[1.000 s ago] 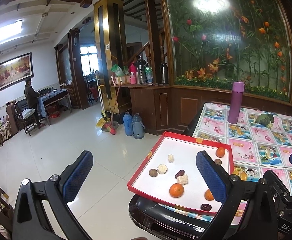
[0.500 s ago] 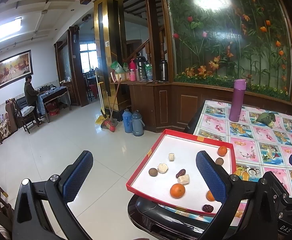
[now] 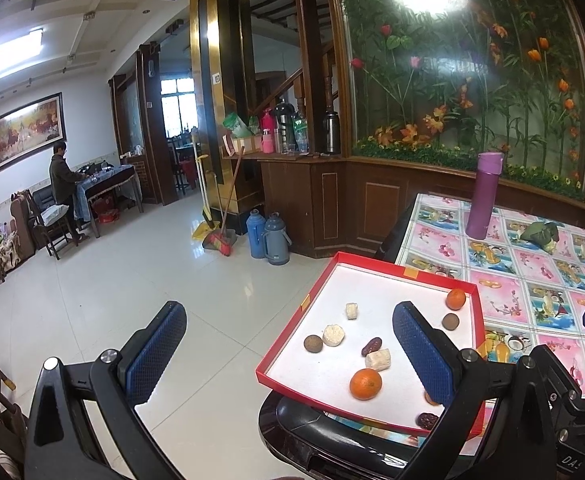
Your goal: Organize fruits
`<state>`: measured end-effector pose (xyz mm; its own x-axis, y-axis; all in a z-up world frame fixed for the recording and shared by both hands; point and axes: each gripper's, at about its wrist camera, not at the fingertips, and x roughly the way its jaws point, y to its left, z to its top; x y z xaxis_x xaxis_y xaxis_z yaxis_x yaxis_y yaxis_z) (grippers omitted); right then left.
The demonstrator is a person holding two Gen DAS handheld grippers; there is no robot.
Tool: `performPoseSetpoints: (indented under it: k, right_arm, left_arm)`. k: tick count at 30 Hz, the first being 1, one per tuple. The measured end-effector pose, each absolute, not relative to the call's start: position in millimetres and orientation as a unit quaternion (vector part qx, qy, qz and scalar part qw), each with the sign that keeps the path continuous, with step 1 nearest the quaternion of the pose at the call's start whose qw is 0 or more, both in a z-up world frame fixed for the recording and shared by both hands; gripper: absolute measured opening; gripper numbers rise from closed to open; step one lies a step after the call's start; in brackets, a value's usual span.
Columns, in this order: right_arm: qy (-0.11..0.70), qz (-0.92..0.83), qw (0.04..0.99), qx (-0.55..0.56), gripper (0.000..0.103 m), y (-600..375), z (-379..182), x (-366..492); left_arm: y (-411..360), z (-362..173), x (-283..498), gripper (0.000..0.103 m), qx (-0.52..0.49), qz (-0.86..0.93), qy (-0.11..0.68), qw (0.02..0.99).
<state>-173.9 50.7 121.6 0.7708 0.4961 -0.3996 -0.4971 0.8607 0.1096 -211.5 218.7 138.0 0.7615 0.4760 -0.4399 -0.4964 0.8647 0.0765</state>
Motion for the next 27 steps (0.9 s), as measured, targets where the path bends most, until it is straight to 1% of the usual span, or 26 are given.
performPoseSetpoints:
  k: [27]
  right_arm:
    - [0.246, 0.259, 0.934, -0.004, 0.103, 70.2, 113.5, -142.1]
  left_arm:
    - [230.0, 131.5, -185.1, 0.103, -0.019, 0.247, 0.248, 0.936]
